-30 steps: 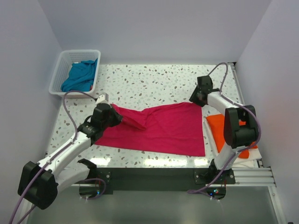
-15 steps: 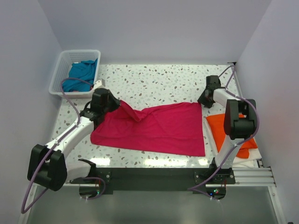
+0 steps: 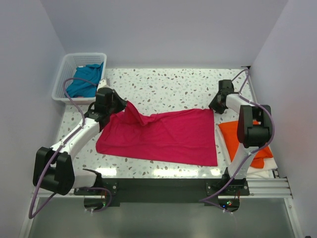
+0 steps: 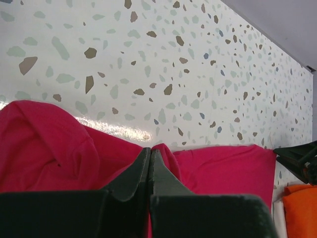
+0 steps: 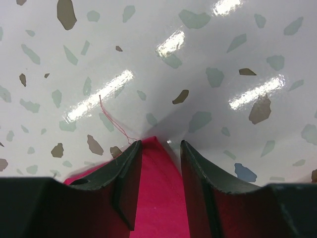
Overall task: Fold and stack the t-shirts
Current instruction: Fold the tshirt
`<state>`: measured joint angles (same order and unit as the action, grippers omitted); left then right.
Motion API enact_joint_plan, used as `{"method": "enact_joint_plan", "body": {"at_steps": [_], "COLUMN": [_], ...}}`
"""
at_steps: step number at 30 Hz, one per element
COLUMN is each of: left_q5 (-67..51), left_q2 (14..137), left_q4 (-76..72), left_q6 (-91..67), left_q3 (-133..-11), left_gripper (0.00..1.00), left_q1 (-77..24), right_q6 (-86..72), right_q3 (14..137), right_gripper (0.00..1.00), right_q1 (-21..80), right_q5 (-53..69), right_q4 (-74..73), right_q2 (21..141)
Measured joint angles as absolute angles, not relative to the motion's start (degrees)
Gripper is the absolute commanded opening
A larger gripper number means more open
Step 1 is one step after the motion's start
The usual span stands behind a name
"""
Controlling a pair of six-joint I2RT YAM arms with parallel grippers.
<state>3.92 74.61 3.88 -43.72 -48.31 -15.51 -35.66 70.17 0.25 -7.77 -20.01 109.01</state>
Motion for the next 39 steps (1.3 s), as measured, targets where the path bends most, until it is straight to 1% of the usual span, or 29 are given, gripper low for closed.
{"method": "enact_joint_plan", "body": {"at_steps": [4, 7, 8, 9, 11, 15, 18, 19, 21, 29, 39], "left_q5": [3.6, 3.6, 3.6, 3.6, 3.6, 3.2, 2.7, 2.5, 2.0, -1.3, -10.6], "left_q2": [75.8, 77.4, 78.0, 78.6, 79.6, 82.2, 85.0, 85.9, 87.6, 95.4, 110.8], "left_q4": [3.6, 3.1, 2.9, 2.7, 2.5, 1.9, 1.1, 1.0, 0.6, -1.2, -4.6], "left_q6": [-43.7, -43.7, -43.7, -43.5, -43.3, -42.5, -42.2, -42.2, -42.1, -40.8, -39.2], "left_q3": [-49.7, -51.5, -52.2, -52.8, -53.9, -56.7, -59.3, -60.2, -61.8, -69.1, -85.9], "left_gripper": [0.00, 0.00, 0.00, 0.00, 0.00, 0.00, 0.00, 0.00, 0.00, 0.00, 0.00], "left_q1": [-15.1, -14.6, -14.4, -14.2, -13.8, -12.8, -12.2, -12.1, -11.8, -8.9, -5.2], "right_q6": [-35.9, -36.0, -36.1, -36.0, -36.2, -36.4, -36.4, -36.4, -36.4, -36.5, -37.1], "right_q3": [70.4, 70.9, 71.0, 71.2, 71.5, 71.5, 71.5, 71.5, 71.5, 72.6, 74.6], "right_gripper": [0.41, 0.38, 0.32, 0.28, 0.24, 0.24, 0.15, 0.07, 0.01, 0.00, 0.00], "right_q1": [0.3, 0.3, 0.3, 0.3, 0.3, 0.3, 0.3, 0.3, 0.3, 0.3, -1.6], "right_q5": [-7.4, -6.5, -6.3, -6.2, -5.4, -4.0, -3.2, -3.1, -3.0, -3.0, -1.5], "right_q4": [-19.6, -19.5, -19.5, -19.5, -19.2, -18.8, -18.4, -18.4, -18.4, -18.1, -14.5], "right_q2": [109.3, 109.6, 109.7, 109.9, 110.3, 110.5, 110.6, 110.7, 110.7, 111.3, 111.6]}}
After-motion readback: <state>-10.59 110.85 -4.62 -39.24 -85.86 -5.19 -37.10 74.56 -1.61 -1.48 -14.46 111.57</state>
